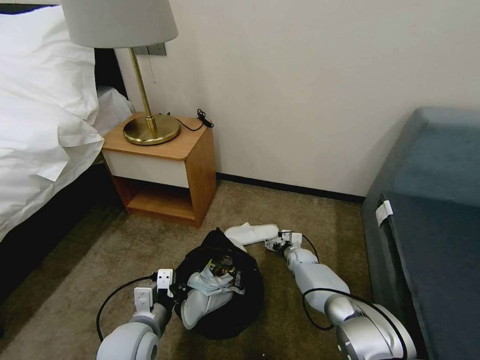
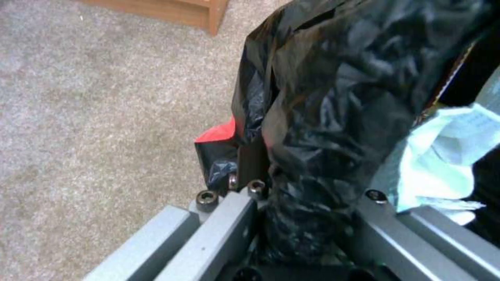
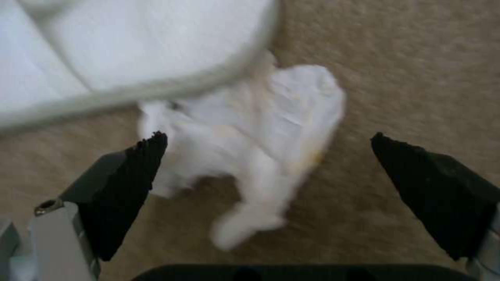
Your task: Pick up the trash bin, then pick up the garbage on the floor and place it into the trash bin.
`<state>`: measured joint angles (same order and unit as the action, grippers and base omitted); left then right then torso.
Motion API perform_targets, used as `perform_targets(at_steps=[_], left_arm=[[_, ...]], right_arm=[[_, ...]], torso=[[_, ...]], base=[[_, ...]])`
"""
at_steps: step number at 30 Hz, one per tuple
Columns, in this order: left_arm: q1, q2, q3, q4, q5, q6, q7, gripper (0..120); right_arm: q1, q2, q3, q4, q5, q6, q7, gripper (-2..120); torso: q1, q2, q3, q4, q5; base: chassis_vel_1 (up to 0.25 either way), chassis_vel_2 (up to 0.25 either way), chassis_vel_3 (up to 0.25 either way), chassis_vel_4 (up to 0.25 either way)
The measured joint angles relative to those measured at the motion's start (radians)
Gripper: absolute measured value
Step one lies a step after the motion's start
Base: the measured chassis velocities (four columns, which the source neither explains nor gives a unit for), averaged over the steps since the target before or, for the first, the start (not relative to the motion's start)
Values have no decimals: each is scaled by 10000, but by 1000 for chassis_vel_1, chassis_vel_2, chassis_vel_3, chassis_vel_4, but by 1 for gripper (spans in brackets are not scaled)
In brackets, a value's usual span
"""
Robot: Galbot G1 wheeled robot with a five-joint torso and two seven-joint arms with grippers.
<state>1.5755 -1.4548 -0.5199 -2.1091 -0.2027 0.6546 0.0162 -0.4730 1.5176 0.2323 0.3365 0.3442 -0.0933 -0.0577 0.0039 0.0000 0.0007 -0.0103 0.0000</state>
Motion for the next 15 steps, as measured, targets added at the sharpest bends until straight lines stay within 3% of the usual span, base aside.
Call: perform_targets(at_steps=[5, 15], left_arm=[[-58, 14, -12, 0, -60, -2, 2, 0], [-57, -12, 1, -29, -61, -23, 9, 0]], right_arm=[[-25, -32, -24, -125, -1114, -93, 601, 100], [227, 18, -327, -87, -1508, -274, 957, 100]], torso=[[0, 0, 0, 0, 0], [0, 0, -1, 0, -1]], base=[[0, 0, 0, 0], [0, 0, 0, 0]])
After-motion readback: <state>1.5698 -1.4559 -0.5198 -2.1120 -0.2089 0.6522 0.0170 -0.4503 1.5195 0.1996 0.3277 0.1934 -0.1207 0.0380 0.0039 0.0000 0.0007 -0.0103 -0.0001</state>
